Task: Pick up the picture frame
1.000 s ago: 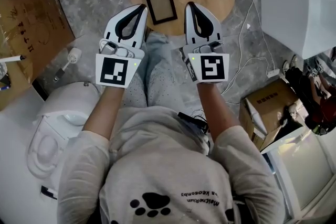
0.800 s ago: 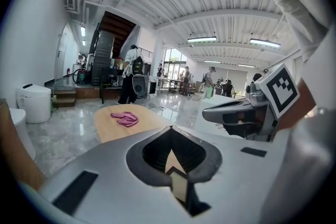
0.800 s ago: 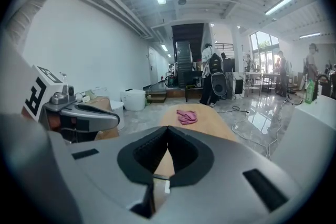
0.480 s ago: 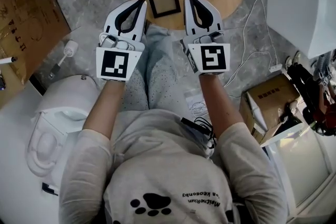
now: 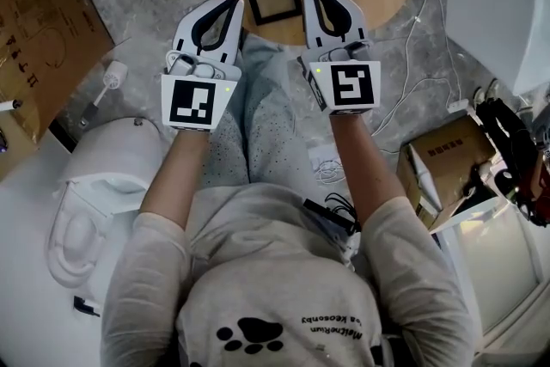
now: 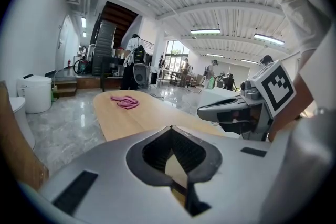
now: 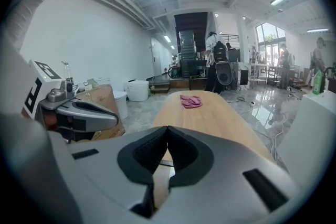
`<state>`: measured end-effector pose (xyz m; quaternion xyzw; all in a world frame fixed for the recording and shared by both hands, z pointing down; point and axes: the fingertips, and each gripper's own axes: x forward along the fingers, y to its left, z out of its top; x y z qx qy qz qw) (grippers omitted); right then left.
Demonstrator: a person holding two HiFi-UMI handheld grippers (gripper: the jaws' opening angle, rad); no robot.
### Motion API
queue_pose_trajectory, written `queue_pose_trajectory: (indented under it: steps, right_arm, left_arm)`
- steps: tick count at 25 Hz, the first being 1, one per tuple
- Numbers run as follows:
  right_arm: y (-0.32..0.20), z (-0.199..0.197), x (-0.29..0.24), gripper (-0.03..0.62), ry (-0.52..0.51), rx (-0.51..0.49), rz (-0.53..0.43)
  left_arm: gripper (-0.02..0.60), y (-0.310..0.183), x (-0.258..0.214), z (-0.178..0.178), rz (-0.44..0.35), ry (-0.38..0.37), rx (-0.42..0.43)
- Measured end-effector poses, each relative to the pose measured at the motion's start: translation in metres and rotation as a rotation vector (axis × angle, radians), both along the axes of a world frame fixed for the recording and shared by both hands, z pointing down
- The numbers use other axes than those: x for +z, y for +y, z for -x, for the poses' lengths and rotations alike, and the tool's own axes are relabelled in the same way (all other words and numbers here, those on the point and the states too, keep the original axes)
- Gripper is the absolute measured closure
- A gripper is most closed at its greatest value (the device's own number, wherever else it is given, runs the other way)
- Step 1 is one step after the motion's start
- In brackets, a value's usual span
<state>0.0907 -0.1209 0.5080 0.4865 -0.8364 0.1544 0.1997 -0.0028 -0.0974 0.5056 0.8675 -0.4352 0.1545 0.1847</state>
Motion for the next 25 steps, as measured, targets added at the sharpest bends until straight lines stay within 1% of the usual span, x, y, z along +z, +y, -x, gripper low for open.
queue_pose_trajectory:
  steps: [3,7,11,17,25]
  right_arm:
    - [0.002,0.000,0.011,0.586,0.011,-0.004,0.019]
    - [0.006,-0.001,0.028,0.586,0.021,-0.008,0.049]
    - [0.009,-0.002,0.042,0.586,0.034,-0.015,0.076]
    - [0.009,-0.001,0.056,0.586,0.052,-0.034,0.095]
    - [0.017,-0.004,0.076,0.586,0.067,-0.026,0.146]
  left_arm:
    - [0.574,0.001,0.009,0.002,0.014,-0.006,0.002]
    - [0.574,0.001,0.023,0.003,0.018,-0.034,0.024]
    - [0.574,0.004,0.040,0.002,0.045,-0.052,0.033]
    - [0.574,0.009,0.056,-0.001,0.080,-0.057,0.044]
    - [0.574,0.012,0.072,-0.004,0.118,-0.062,0.049]
